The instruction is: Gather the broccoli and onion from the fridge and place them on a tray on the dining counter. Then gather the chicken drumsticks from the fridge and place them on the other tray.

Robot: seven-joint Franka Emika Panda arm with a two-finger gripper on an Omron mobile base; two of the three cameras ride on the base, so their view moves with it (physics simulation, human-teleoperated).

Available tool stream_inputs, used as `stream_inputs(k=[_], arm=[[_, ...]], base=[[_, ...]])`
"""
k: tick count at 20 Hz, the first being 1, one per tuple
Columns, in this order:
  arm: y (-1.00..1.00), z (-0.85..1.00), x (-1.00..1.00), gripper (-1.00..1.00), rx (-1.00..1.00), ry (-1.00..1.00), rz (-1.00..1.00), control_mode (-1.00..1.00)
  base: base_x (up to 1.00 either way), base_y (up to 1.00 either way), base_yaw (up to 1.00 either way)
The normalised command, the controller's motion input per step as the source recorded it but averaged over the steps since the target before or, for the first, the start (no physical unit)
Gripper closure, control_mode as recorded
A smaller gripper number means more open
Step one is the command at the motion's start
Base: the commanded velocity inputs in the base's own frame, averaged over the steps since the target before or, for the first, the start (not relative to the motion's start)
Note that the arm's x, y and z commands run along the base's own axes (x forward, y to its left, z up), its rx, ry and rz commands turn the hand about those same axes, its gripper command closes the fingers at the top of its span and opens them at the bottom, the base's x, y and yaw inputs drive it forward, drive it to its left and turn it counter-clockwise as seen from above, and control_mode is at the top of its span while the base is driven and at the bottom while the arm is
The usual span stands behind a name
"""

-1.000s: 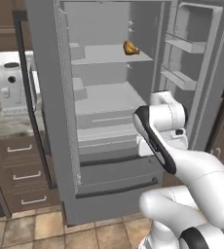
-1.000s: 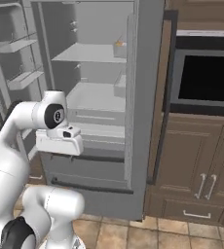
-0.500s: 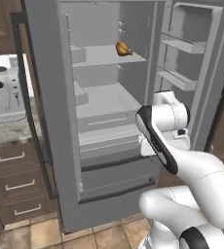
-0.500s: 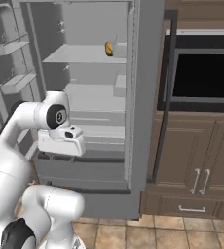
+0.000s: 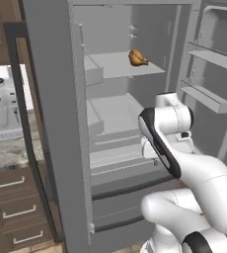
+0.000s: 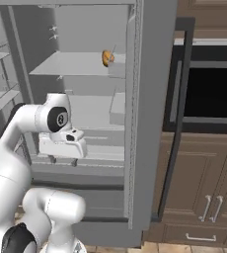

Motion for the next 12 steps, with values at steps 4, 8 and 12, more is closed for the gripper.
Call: stream_inputs(k=[4, 8, 12], arm=[[0.00, 0.00, 0.00, -1.00, 0.00, 0.00, 0.00, 1.00], [0.00, 0.00, 0.00, -1.00, 0.00, 0.00, 0.00, 1.00], [0.00, 0.00, 0.00, -1.00, 0.00, 0.00, 0.00, 1.00]], base=[[0.66, 0.00, 0.00], [0.43, -0.18, 0.00], [0.09, -0.03, 0.00]])
